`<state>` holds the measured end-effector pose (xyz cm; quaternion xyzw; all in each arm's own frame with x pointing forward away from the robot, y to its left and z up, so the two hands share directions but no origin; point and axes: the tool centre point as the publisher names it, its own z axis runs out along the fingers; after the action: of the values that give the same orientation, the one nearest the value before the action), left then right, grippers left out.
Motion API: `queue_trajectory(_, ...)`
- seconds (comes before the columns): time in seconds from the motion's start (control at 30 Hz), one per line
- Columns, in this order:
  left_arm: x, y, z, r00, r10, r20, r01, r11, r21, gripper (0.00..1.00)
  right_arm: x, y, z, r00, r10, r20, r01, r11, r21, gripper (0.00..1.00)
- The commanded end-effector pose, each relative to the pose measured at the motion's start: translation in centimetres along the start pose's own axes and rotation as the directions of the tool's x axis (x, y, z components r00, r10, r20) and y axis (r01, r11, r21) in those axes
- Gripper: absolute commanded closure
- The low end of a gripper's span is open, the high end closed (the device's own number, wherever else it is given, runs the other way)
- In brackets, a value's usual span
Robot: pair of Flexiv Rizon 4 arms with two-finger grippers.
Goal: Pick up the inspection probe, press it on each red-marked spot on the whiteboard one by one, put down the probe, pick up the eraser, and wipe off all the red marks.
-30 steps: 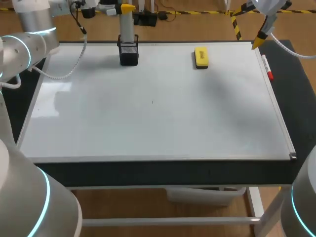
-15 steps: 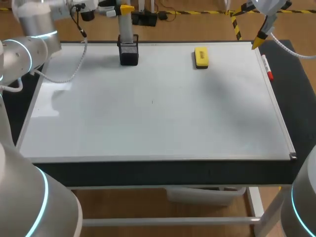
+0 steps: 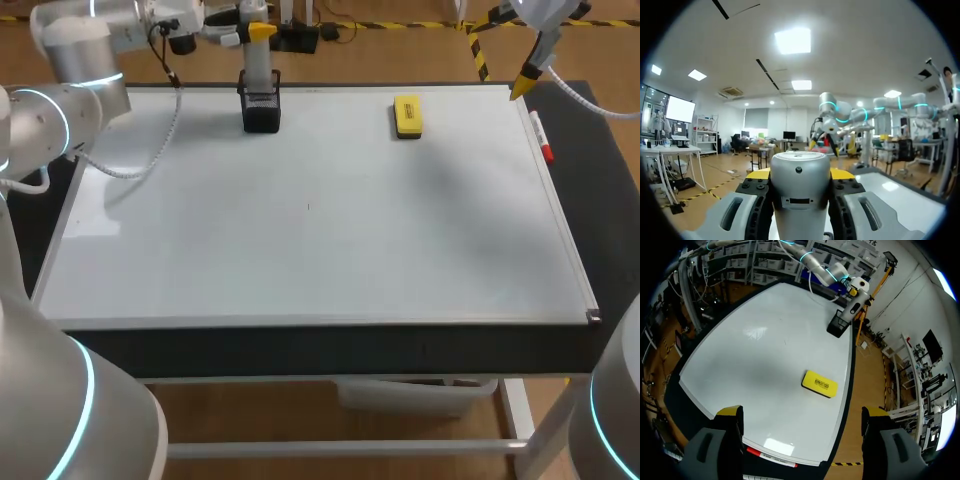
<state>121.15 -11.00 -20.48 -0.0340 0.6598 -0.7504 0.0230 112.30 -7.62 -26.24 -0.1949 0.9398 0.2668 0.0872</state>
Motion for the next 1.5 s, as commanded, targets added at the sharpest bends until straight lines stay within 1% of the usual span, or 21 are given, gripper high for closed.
queue_trajectory(0.03, -0.9, 1.0, 0.1, 0.924, -0.009, -0.382, 0.014, 1.0, 0.01, 1.0, 0.0, 0.0, -0.1, 1.0, -0.001, -0.004, 0.001, 1.0, 0.004, 0.0)
queue_trajectory(0.1, -0.5, 1.3, 0.1, 0.923, -0.013, -0.384, 0.018, 1.0, 0.009, 1.0, 0.0, 0.0, -0.1, 1.0, -0.001, -0.004, 0.001, 1.0, 0.004, 0.0)
queue_trajectory(0.27, -0.6, 2.0, -0.2, 0.922, -0.018, -0.387, 0.026, 1.0, 0.016, 1.0, 0.0, 0.0, -0.1, 1.0, -0.001, -0.004, 0.001, 1.0, 0.004, 0.0)
queue_trajectory(0.5, -0.7, 3.0, -0.5, 0.914, -0.025, -0.405, 0.03, 1.0, 0.006, 1.0, 0.0, 0.0, -0.1, 1.0, -0.001, -0.004, 0.001, 1.0, 0.004, 0.0)
queue_trajectory(0.6, -0.6, 3.3, -0.5, 0.903, -0.028, -0.429, 0.033, 0.999, 0.004, 1.0, 0.0, 0.0, -0.1, 1.0, -0.001, -0.004, 0.001, 1.0, 0.004, 0.0)
queue_trajectory(1.17, -0.5, 4.6, -0.8, 0.889, -0.047, -0.456, 0.051, 0.999, -0.003, 1.0, 0.0, 0.0, -0.1, 1.0, -0.001, -0.004, 0.001, 1.0, 0.004, 0.0)
queue_trajectory(1.5, -0.4, 5.1, -0.8, 0.884, -0.049, -0.465, 0.055, 0.998, -0.001, 1.0, 0.0, 0.0, -0.1, 1.0, -0.001, -0.004, 0.001, 1.0, 0.004, 0.0)
